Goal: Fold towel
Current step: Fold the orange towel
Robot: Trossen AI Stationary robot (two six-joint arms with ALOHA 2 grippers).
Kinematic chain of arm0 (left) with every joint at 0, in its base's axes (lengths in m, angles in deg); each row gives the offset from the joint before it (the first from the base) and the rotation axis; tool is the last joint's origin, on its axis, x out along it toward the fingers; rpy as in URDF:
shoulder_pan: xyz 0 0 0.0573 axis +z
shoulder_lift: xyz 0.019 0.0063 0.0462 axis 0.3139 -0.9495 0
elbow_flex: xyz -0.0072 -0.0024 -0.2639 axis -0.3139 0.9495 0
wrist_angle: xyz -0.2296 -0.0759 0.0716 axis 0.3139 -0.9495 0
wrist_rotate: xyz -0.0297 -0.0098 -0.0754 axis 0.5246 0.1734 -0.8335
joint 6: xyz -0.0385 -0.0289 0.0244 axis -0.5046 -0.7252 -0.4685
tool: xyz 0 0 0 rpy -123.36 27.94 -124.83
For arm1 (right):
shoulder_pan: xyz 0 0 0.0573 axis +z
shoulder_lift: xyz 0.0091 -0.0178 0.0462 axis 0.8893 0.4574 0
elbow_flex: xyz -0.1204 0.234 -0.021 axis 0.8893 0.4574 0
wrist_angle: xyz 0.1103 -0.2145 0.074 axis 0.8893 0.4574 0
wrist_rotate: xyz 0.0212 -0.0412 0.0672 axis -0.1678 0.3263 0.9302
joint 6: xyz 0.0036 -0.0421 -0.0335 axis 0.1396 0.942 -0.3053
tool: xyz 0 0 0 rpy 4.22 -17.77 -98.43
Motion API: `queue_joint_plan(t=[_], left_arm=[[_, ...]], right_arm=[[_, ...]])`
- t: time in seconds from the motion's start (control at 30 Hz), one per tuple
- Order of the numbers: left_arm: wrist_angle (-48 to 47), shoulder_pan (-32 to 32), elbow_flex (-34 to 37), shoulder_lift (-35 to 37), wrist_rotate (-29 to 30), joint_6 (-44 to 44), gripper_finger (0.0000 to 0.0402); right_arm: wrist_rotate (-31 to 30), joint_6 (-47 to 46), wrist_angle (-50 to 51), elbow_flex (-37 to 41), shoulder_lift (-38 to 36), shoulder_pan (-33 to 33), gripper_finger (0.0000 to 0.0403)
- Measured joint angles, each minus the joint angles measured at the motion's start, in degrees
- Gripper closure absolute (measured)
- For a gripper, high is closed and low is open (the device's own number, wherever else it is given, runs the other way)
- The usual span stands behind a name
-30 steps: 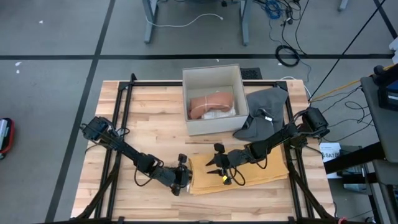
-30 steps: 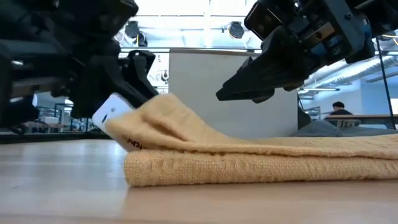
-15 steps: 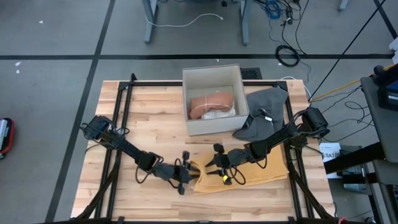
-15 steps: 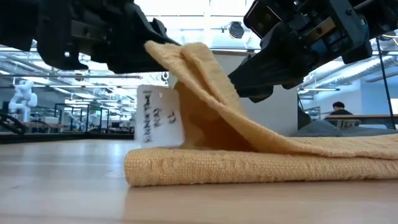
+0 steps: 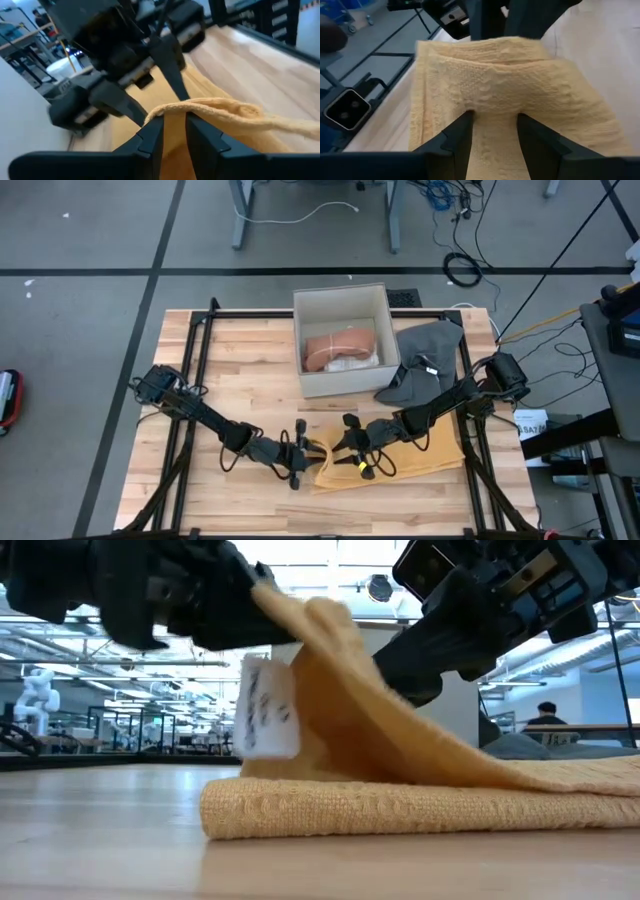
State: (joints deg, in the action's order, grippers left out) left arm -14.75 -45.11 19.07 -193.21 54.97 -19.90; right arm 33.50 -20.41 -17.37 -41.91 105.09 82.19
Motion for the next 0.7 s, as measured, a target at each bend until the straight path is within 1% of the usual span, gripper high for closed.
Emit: queue_joint_plan(t=[0.1,0.23,0.33,0.57,0.7], left_arm=[[2.2,0.5,0.0,0.0,0.0,-0.5,0.0314],[3.9,0.7,0.0,0.0,-0.2,-1.4,0.0314],[2.9,0.7,0.0,0.0,-2.7,-1.8,0.0314],[-2.9,0.7,0.0,0.0,-2.9,-2.4,0.0314],[-11.0,0.7,0.0,0.0,-2.9,-4.6,0.0314]], right_arm=[[1.1,-0.9,-0.2,0.0,0.0,-0.2,0.0259],[3.9,-1.7,-0.2,0.0,0.0,-0.7,0.0259],[5.9,-2.0,-0.2,0.0,0.0,-1.1,0.0259],[6.4,-2.0,0.1,0.0,0.0,-1.6,0.0259],[6.4,-2.0,0.4,0.0,0.0,-1.8,0.0259]])
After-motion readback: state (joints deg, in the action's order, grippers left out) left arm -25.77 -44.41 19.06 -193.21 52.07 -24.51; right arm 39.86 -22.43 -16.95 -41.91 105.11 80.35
